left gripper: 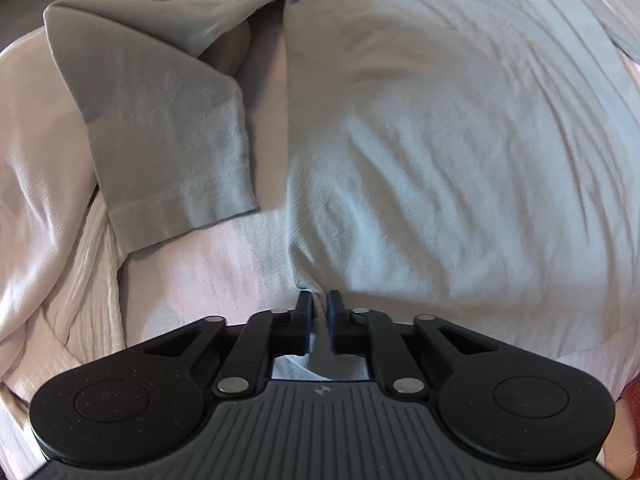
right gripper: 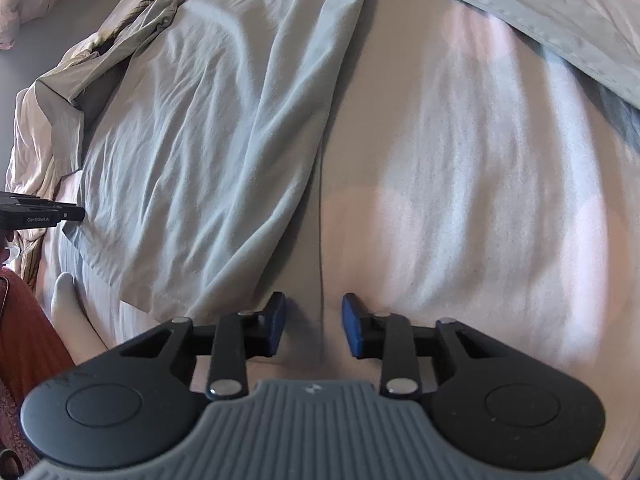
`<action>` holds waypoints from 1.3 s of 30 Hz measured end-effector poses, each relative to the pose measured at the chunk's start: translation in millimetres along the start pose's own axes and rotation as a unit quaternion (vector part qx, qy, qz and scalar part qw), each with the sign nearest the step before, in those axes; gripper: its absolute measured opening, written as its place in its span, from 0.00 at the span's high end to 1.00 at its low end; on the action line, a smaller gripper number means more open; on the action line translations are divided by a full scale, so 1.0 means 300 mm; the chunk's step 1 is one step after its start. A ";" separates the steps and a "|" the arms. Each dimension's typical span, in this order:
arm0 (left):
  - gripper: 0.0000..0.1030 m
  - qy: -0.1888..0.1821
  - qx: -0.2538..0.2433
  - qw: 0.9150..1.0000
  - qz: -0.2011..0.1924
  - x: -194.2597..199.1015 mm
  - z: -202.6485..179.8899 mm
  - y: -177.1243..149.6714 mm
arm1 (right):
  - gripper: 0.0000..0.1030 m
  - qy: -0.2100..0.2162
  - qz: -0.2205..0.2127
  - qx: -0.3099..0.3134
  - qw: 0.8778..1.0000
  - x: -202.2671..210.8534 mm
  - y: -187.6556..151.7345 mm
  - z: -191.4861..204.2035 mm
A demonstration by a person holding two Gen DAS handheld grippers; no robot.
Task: Fold clothes
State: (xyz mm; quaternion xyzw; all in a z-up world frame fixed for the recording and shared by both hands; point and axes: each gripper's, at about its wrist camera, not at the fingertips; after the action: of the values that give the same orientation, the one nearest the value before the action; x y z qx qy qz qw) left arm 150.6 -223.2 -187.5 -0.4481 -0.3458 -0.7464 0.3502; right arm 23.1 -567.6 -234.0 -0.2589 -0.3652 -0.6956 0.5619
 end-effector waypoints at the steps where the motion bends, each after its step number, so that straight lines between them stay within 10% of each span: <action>1: 0.96 -0.003 -0.001 1.000 -0.006 0.007 0.003 -0.005 | 0.94 0.000 0.000 -0.005 1.000 0.001 -0.004 -0.001; 12: 0.98 -0.094 0.053 0.992 -0.064 0.200 0.236 -0.086 | 0.97 0.021 -0.109 -0.037 0.993 0.341 -0.046 0.091; 18: 0.98 -0.089 0.024 0.993 -0.080 0.329 0.268 -0.053 | 0.97 -0.001 -0.100 -0.006 0.995 0.448 -0.082 0.161; 31: 0.98 -0.063 -0.015 0.998 0.018 0.147 0.215 -0.170 | 0.97 -0.056 -0.014 -0.024 0.998 0.230 -0.127 0.058; 39: 0.85 -0.070 0.010 0.997 0.010 0.146 0.253 -0.186 | 0.86 -0.063 -0.044 0.000 0.997 0.244 -0.147 0.080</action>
State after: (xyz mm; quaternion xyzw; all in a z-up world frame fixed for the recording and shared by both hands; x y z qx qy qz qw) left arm 121.2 -140.7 -131.5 -0.4988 -0.3723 -0.7062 0.3375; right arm -38.0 -587.3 -172.7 -0.2856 -0.4110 -0.7019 0.5068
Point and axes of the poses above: each gripper's, at about its wrist camera, not at the fingertips, and x roughly against the way its jaws point, z to its left, y to its top, and after that the axes turned 15 degrees about y, right-handed
